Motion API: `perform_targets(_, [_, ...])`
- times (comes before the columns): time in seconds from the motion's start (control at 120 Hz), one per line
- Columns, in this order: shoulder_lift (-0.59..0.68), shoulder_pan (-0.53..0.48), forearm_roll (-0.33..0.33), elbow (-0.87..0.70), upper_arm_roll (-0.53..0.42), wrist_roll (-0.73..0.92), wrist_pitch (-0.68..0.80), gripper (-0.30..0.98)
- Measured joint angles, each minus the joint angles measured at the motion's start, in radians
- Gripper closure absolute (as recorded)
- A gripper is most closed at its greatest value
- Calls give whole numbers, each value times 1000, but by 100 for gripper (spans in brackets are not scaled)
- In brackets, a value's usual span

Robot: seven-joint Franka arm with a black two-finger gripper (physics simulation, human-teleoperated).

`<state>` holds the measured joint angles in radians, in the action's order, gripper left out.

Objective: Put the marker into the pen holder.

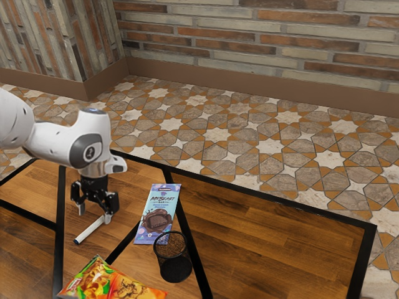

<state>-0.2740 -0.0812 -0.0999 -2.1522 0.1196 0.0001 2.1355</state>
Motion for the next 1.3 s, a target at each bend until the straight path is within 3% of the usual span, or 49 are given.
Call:
perform_targets(0.267, [-25, 0, 1, 4, 1, 26, 9, 1])
perform_targets(0.467, [-18, 1, -11, 4, 2, 44, 25, 33])
perform_targets(0.608, [-18, 1, -13, 4, 2, 55, 30, 47])
perform_targets(1.3, [-22, 1, -25, 1, 2, 71, 53, 76])
